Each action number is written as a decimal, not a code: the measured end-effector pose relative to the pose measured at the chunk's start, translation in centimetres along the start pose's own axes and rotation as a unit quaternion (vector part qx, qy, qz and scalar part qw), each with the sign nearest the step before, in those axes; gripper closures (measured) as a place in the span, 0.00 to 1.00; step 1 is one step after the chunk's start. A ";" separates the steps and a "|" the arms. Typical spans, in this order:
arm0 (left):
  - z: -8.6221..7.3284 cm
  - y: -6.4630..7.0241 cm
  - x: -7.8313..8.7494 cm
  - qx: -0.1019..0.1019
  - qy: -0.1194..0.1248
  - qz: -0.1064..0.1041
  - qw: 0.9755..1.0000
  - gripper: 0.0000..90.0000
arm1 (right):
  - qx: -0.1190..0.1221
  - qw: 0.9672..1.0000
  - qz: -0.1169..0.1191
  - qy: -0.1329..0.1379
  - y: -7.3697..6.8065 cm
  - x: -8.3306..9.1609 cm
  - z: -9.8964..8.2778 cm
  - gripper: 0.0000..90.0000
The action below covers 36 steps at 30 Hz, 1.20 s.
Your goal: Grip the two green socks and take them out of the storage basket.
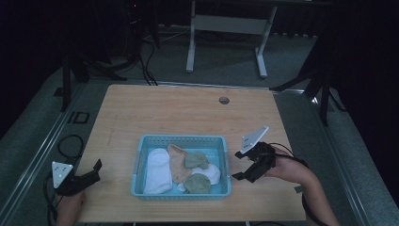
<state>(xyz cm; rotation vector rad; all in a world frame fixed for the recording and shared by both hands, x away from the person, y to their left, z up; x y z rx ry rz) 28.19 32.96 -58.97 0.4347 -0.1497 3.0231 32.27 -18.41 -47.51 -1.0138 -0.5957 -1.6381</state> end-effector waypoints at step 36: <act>0.0 0.1 0.0 -0.003 -0.001 -0.003 1.000 0.00 | 0.055 0.996 0.031 -0.070 -2.1 -9.6 5.2 0.55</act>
Point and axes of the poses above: each handheld gripper's, and its own axes: x roughly backward along the jaws, z roughly out of its top, y roughly to its right, the point moved 6 cm from there along -x, roughly forward along the jaws, and after that the axes turned 8 degrees about -x, right-handed, at the moved point
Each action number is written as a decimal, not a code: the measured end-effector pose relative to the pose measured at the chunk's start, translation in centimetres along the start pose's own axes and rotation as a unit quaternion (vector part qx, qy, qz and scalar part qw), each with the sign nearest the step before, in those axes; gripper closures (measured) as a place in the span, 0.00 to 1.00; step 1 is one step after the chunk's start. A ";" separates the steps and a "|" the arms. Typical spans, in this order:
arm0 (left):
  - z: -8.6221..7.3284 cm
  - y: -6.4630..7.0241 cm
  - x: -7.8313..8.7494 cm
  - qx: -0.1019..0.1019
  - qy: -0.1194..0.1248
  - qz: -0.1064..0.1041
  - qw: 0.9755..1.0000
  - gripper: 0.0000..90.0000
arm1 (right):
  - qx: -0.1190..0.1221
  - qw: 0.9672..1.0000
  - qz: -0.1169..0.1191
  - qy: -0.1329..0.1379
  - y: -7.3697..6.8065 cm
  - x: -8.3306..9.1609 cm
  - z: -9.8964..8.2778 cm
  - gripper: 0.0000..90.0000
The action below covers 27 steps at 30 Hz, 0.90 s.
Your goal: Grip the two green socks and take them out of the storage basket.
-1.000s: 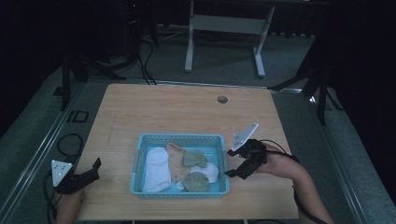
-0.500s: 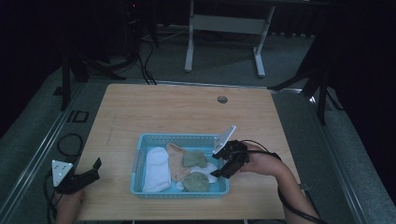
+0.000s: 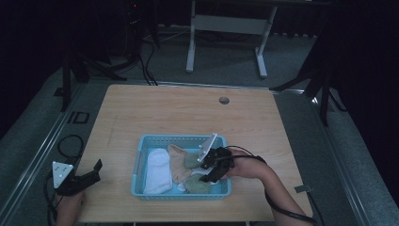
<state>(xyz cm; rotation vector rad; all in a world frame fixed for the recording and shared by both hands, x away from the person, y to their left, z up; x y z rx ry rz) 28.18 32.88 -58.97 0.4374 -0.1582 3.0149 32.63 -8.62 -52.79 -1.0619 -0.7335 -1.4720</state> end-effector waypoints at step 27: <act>0.0 0.1 0.0 -0.004 -0.002 -0.003 1.000 0.00 | 0.036 0.999 0.014 -0.029 -1.4 -1.0 1.6 0.89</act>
Point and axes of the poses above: each handheld gripper's, and its own axes: x roughly backward along the jaws, z roughly out of its top, y roughly to its right, the point moved 6 cm from there along -x, roughly forward along the jaws, and after that the axes turned 8 degrees about -x, right-handed, at the moved point
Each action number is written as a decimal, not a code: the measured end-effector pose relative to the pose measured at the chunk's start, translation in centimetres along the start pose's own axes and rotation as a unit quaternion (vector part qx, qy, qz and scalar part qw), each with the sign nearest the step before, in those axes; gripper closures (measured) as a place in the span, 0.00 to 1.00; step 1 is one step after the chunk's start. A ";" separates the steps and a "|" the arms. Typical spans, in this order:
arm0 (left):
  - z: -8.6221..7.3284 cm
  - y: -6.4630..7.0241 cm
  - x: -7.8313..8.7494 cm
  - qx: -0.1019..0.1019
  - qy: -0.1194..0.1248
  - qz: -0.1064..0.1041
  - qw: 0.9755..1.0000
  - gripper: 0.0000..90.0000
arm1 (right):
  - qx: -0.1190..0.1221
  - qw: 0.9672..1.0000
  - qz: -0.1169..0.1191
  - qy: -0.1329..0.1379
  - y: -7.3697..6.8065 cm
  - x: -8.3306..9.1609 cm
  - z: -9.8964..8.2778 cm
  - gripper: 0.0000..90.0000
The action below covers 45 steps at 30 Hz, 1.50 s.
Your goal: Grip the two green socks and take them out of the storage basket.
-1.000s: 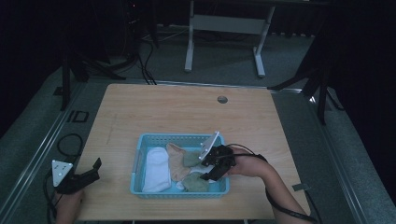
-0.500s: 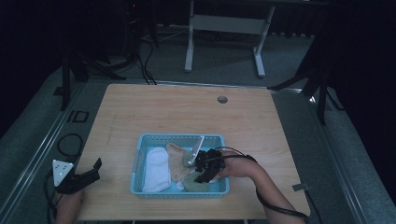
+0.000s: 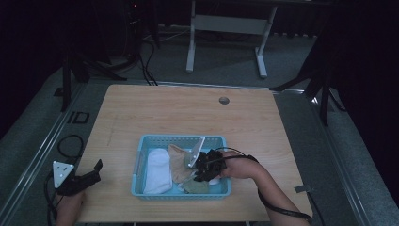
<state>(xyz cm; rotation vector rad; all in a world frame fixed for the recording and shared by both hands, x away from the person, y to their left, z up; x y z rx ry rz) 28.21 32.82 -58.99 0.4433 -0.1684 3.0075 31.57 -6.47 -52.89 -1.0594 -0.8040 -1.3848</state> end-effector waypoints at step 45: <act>0.0 0.0 -0.1 -0.002 -0.001 0.003 1.000 0.00 | -0.090 0.986 -0.110 0.091 2.6 14.4 -9.4 0.89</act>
Point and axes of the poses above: each handheld gripper's, and its own axes: x roughly backward along the jaws, z roughly out of its top, y roughly to its right, the point moved 6 cm from there along -x, roughly forward along the jaws, and after that the axes turned 8 degrees about -x, right-handed, at the moved point
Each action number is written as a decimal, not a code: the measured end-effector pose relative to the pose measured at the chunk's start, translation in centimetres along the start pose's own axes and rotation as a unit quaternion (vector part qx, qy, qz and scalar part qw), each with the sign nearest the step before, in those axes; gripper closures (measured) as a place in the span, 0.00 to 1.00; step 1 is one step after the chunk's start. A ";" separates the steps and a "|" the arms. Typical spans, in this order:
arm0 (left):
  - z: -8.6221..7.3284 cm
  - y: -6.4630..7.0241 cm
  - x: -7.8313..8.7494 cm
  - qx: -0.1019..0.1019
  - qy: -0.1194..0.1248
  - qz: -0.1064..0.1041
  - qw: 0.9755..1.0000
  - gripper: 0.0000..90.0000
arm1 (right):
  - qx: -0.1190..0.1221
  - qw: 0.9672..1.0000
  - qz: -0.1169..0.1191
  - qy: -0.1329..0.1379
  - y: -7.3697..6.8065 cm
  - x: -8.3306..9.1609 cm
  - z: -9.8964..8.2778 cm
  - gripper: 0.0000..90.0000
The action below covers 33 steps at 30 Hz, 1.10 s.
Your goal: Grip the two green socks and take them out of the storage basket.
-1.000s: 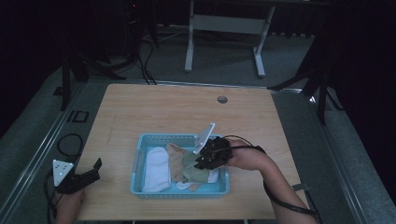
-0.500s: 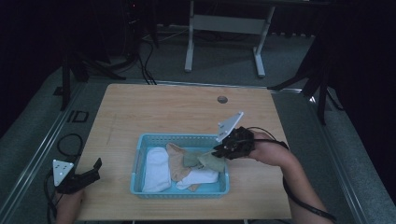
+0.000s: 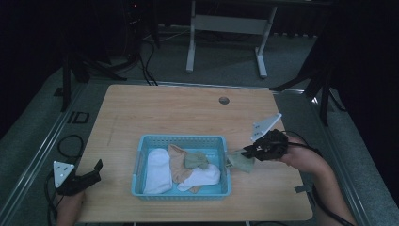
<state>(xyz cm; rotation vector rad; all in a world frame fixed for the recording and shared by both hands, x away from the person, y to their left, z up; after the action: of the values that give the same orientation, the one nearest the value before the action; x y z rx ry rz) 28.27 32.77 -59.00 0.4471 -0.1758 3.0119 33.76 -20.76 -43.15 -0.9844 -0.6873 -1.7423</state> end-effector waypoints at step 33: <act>0.0 0.1 0.0 -0.003 -0.003 -0.001 1.000 0.00 | -0.107 0.991 0.014 -0.080 2.7 -6.9 -12.7 0.87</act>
<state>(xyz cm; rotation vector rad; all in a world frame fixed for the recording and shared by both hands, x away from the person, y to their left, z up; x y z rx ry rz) 28.23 32.73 -59.02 0.4546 -0.1851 3.0081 33.68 -28.67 -55.55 -1.2870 -0.5919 -1.7501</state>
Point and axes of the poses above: each handheld gripper's, and its own axes: x roughly backward along the jaws, z roughly out of its top, y roughly to its right, the point moved 6 cm from there along -x, roughly forward along the jaws, and after that the axes turned 8 degrees about -x, right-handed, at the moved point
